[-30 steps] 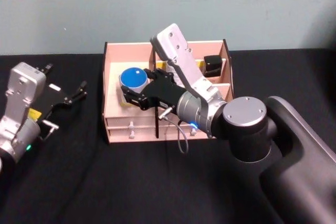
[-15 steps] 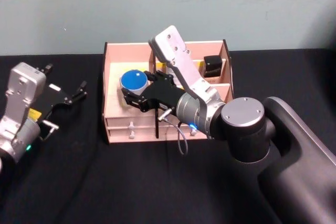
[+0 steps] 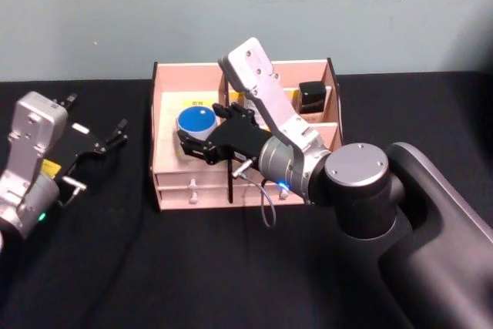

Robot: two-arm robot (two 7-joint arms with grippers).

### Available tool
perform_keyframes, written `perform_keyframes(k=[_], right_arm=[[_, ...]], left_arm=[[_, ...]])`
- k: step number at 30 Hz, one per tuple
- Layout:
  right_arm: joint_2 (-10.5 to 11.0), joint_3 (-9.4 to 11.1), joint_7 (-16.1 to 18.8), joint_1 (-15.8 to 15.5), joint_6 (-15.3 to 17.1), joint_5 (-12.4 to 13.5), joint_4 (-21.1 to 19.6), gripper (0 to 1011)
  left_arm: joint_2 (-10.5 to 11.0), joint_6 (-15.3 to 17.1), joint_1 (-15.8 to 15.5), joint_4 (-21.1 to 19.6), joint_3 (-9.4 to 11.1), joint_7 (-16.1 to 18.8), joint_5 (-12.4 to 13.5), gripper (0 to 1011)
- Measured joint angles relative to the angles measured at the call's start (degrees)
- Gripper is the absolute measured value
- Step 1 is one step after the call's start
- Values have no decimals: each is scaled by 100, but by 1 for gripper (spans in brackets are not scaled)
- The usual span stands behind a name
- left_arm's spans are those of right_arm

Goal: Pick up the facial cleanser and watermelon frost from the table and place them into the tiered storage box.

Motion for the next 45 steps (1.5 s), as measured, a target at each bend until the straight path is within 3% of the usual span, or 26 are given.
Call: perform_keyframes(k=[8,16,26,33,45], right_arm=[[3,0,0,-1,0,4,-4,1002],[9,5,-2,-25,-38,0,-45,1000],[133,73,-3,-223,-339,-110,-537,1000],[255,237,-159,-523,-547,-177,-1093,1000],[351,903,-827,-1077,-907,-504,-1831,1000]], left_arm=[[0,0,0,0,0,0,0,1001],[0,0,0,0,0,0,0,1001],[0,0,0,0,0,0,0,1001],[0,0,0,0,0,0,0,1001],[0,0,0,0,0,0,0,1001]])
